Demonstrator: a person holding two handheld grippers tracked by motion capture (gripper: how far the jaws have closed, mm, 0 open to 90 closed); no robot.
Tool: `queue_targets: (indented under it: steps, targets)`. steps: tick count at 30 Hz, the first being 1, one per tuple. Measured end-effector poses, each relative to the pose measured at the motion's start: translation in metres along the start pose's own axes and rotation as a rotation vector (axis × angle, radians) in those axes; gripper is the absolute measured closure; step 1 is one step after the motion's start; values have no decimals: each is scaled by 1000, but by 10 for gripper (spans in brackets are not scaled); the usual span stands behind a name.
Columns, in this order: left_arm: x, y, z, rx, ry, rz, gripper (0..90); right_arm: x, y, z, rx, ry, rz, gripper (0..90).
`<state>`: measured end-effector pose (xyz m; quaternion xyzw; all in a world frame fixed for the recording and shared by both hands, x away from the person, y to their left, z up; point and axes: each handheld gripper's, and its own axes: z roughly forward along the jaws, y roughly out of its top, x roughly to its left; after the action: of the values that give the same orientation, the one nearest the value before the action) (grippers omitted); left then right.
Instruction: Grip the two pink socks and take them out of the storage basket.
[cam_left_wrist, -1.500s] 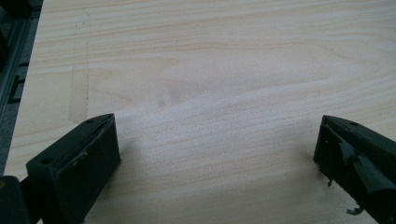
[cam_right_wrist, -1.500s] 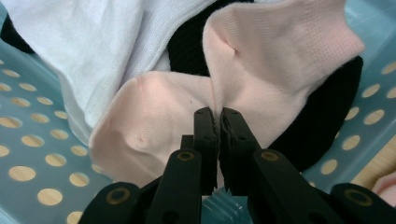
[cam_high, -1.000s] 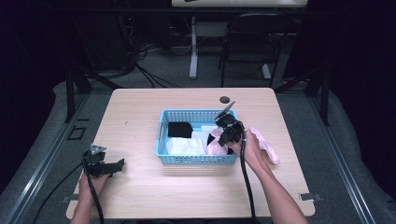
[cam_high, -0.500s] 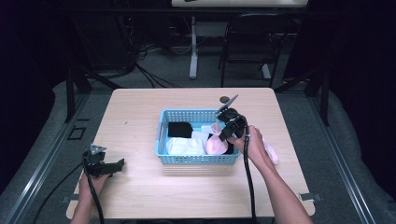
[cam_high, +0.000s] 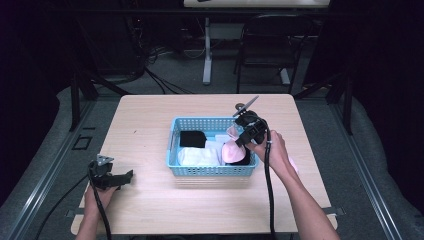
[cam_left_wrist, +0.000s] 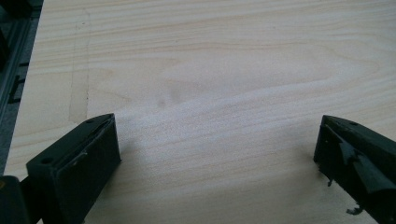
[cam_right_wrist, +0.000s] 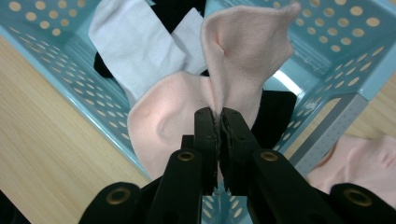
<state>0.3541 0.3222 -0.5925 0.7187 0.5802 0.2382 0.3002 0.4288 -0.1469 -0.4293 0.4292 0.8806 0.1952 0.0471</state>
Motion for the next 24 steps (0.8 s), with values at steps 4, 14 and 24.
queue_targets:
  steps: [4, 14, 24]
  targets:
    - [0, 0, 0, 0, 0, 0, 3, 1, 0, -8, -17, 1, 7, 857]
    - [0, 0, 0, -3, 1, -1, 3, -6, -3, -35, -65, -12, 13, 857]
    - [0, 0, 0, -2, 2, -1, 4, -23, -17, -56, -89, -41, 51, 857]
